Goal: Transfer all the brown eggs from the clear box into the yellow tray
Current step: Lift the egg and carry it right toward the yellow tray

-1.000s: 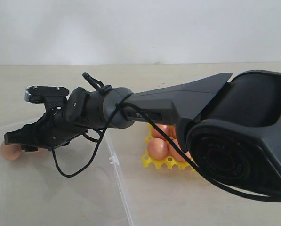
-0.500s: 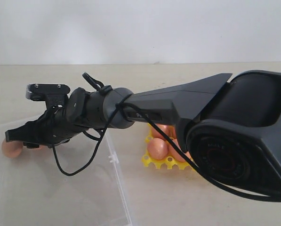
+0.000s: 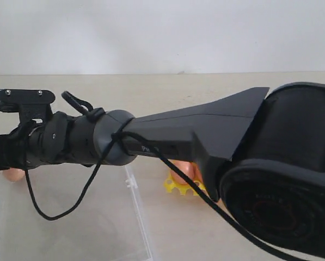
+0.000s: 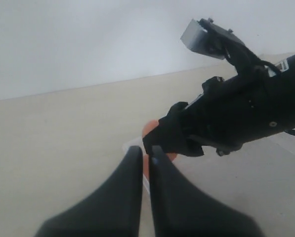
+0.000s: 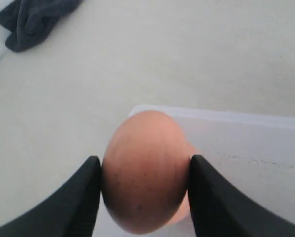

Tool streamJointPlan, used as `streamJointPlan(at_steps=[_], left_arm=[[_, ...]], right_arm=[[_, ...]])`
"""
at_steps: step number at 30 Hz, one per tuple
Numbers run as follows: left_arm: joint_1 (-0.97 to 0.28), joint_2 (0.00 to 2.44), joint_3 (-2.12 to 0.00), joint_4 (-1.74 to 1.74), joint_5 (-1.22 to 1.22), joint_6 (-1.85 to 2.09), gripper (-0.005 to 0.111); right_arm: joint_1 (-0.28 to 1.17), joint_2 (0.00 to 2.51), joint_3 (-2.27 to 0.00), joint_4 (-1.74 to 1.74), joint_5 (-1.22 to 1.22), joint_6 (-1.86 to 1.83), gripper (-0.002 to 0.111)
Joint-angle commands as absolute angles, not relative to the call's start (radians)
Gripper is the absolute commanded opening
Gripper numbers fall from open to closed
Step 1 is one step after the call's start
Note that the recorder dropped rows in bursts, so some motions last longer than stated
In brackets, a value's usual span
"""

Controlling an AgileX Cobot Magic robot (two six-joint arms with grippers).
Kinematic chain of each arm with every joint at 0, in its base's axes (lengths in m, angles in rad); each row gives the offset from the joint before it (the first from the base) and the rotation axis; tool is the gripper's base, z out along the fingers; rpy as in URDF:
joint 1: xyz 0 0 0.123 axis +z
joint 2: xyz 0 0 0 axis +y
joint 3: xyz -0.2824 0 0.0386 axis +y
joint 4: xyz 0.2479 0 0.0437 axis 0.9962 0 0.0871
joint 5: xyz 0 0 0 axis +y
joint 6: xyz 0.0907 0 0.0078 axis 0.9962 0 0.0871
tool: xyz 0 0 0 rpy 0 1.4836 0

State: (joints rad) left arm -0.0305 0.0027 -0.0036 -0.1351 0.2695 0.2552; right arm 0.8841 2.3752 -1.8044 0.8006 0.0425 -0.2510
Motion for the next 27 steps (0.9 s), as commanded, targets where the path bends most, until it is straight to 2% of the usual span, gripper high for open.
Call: streamJointPlan(at_steps=[1, 7, 16, 22, 27], left_arm=[[-0.034, 0.0, 0.0, -0.142, 0.262, 0.255, 0.004], [-0.034, 0.0, 0.0, -0.142, 0.262, 0.255, 0.004], [-0.034, 0.0, 0.0, -0.142, 0.262, 0.255, 0.004], [-0.034, 0.0, 0.0, -0.142, 0.262, 0.255, 0.004], [-0.034, 0.0, 0.0, -0.142, 0.262, 0.255, 0.004]], right_arm=[[0.904, 2.238, -1.626, 0.798, -0.188, -0.26, 0.0], [0.906, 1.93, -1.226, 0.798, -0.453, -0.567, 0.0], [0.906, 1.587, -0.782, 0.901, -0.73, -0.587, 0.0], [0.906, 1.384, -0.48, 0.946, -0.803, -0.566, 0.0], [0.906, 1.225, -0.313, 0.946, -0.79, -0.529, 0.0]])
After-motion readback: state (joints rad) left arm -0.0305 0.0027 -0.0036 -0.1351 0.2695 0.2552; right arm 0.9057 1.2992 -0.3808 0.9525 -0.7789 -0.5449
